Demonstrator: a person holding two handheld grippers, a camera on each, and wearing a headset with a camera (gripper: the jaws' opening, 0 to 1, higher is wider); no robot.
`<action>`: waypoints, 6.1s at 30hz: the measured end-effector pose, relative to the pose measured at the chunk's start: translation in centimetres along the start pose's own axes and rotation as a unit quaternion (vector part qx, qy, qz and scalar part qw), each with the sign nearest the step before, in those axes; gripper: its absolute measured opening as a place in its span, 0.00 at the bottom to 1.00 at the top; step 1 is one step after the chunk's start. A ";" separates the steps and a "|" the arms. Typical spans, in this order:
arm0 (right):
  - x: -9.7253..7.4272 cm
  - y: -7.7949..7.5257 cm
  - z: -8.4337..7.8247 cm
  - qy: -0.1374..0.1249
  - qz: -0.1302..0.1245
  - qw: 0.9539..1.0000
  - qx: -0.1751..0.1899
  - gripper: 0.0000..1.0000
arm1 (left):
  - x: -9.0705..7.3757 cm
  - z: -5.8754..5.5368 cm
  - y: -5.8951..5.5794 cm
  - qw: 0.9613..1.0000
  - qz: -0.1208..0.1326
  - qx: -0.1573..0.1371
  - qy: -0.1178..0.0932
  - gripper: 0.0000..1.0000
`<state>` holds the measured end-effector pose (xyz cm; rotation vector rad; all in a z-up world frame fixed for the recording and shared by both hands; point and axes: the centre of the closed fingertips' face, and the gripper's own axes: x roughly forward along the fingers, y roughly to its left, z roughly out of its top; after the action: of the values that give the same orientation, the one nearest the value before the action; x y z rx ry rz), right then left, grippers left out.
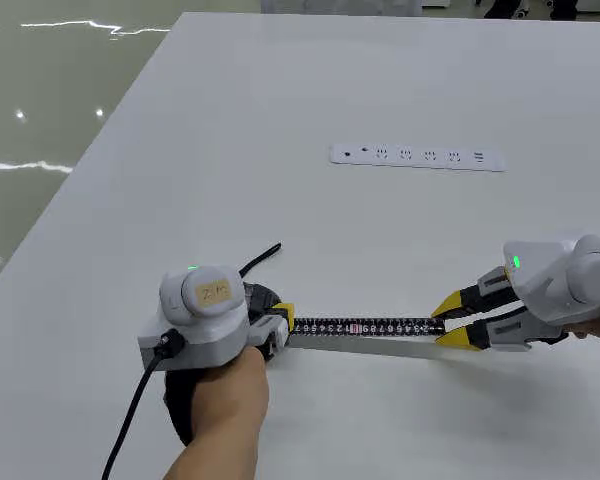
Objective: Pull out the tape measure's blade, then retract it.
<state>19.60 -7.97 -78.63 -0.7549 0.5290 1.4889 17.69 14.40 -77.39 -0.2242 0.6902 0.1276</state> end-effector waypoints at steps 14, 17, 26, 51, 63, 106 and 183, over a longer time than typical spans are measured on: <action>0.5 -0.1 0.2 -0.002 0.000 1.000 -0.001 0.14 | -0.1 0.0 0.0 1.000 0.000 -0.002 -0.001 0.57; 0.5 -0.1 0.3 -0.003 0.000 1.000 0.000 0.14 | -0.3 0.0 -0.1 1.000 -0.001 -0.002 -0.001 0.57; 0.7 -0.1 0.5 -0.004 -0.001 1.000 0.000 0.14 | -0.1 0.0 0.0 1.000 -0.001 -0.003 -0.001 0.57; 0.9 -0.1 0.7 -0.004 0.001 1.000 -0.002 0.14 | -0.1 0.0 0.1 1.000 0.000 -0.001 0.001 0.56; 1.1 0.0 1.2 -0.006 0.001 1.000 -0.005 0.14 | 0.1 0.0 0.3 1.000 -0.001 -0.002 0.001 0.56; 1.7 0.0 1.9 -0.012 0.004 1.000 -0.008 0.14 | -0.1 0.1 0.2 1.000 -0.004 -0.008 -0.001 0.56; 3.4 -0.1 3.4 -0.020 0.008 1.000 -0.013 0.13 | -0.3 0.1 0.0 1.000 -0.007 -0.011 0.000 0.56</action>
<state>19.37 -3.19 -78.85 -0.7404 0.4866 1.5250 17.50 14.46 -77.09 -0.2487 0.6865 0.1225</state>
